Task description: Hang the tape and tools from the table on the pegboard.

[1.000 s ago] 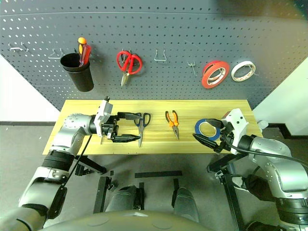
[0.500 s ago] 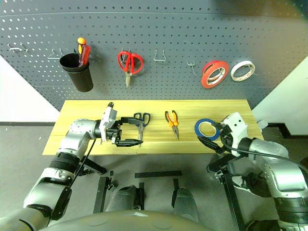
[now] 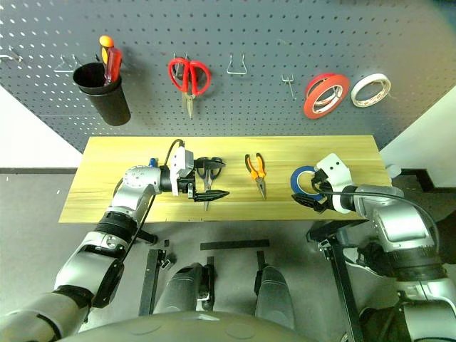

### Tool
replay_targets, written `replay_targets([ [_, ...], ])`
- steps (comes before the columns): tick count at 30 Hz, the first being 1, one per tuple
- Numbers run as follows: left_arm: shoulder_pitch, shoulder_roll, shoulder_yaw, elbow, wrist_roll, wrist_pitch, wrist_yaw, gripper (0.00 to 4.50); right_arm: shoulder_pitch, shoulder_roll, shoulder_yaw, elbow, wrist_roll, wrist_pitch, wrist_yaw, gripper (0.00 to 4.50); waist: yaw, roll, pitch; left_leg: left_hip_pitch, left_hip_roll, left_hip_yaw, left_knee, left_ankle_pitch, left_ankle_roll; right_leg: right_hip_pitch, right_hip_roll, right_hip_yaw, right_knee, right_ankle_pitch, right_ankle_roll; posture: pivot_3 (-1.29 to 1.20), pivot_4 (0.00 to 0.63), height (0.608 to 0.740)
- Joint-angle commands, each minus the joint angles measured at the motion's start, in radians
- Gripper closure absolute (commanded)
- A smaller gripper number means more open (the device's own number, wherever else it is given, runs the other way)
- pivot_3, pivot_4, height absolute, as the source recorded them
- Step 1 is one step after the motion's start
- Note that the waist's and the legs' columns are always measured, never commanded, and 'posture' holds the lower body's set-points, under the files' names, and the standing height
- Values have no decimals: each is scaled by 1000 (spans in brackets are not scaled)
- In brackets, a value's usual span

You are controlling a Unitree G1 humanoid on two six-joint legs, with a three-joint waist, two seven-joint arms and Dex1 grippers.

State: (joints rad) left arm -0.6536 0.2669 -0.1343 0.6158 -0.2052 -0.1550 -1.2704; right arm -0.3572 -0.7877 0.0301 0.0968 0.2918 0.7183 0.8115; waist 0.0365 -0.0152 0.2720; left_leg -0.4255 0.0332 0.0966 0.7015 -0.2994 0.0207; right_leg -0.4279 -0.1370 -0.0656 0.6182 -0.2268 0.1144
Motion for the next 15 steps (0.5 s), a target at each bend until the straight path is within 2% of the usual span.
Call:
replay_targets([
  [1, -8, 0, -3, -73, -5, 37, 23, 15, -33, 13, 10, 62, -29, -24, 5, 0, 1, 1, 19, -1, 0, 0, 0, 0, 0, -1, 0, 0, 1, 0, 0, 88, 406, 711],
  [6, 1, 18, -21, -168, -4, 119, 37, 15, -58, 21, 22, 120, -54, -84, 31, 0, 2, 3, 74, -2, -1, 1, 0, 3, -5, -3, -2, 0, 6, 0, 0, 107, 452, 711],
  [15, 5, 44, -52, -347, 1, 275, 102, 15, -142, 53, 46, 296, -116, -170, 49, 0, 2, 4, 136, -2, -1, 6, 0, 3, -6, -8, -9, -10, 12, 0, 1, 157, 494, 711],
])
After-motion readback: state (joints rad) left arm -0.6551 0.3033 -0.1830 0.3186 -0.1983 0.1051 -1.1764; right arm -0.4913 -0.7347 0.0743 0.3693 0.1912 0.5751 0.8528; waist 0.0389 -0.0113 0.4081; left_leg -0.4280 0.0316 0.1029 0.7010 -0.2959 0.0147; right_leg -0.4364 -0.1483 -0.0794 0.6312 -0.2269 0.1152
